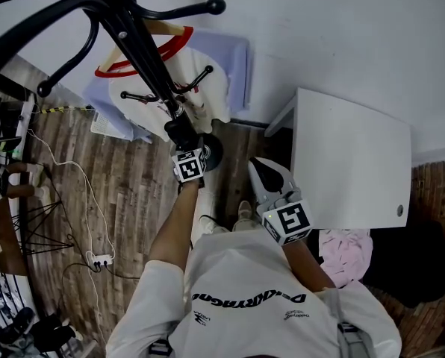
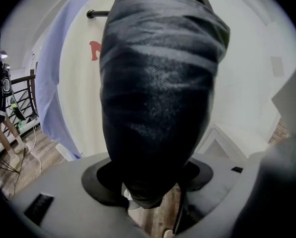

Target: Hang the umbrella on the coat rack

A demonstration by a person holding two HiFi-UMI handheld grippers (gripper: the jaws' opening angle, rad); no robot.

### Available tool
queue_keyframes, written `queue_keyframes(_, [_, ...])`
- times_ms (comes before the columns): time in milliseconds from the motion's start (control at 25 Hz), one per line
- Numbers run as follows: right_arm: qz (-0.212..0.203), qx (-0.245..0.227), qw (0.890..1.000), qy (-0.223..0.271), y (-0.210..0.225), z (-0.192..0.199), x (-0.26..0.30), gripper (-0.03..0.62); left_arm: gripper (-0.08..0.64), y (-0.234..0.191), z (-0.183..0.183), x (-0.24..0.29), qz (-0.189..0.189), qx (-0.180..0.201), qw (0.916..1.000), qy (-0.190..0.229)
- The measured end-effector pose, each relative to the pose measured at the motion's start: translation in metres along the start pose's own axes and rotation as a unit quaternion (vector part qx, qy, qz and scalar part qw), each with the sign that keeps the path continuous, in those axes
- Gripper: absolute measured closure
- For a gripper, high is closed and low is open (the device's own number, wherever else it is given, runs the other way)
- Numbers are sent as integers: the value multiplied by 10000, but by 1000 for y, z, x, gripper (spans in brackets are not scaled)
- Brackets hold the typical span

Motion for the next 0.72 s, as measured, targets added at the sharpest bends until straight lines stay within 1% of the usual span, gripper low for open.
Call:
queue_keyframes(160, [46, -41, 10000, -15, 3, 1, -4, 594, 291, -2, -4, 4, -54, 37, 9999, -116])
queue_keyframes(280, [49, -44, 10000, -39, 3, 2, -6, 594, 287, -4, -4, 4, -107, 172, 9996, -172])
queue_keyframes(400, [28, -44, 10000, -46, 4, 2, -8, 594, 268, -6, -3, 3, -191, 286, 9993, -144])
queue_keyframes(520, [-14, -65, 10000, -38, 3, 1, -9, 594, 250, -5, -5, -4, -190, 175, 9996, -105])
queue_keyframes(720, [-106, -88, 9999, -27, -3, 1, -10, 594, 239, -3, -10, -15, -124, 137, 9998, -43])
Point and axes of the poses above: the fingertips, and each gripper's own axes: x forward along the fingers, y to its right, z out of its underside, the point moved 7 cm from there along -x, backward along the fingers, and after that the axes turned 9 degrees about -x, right-handed, at the moved point
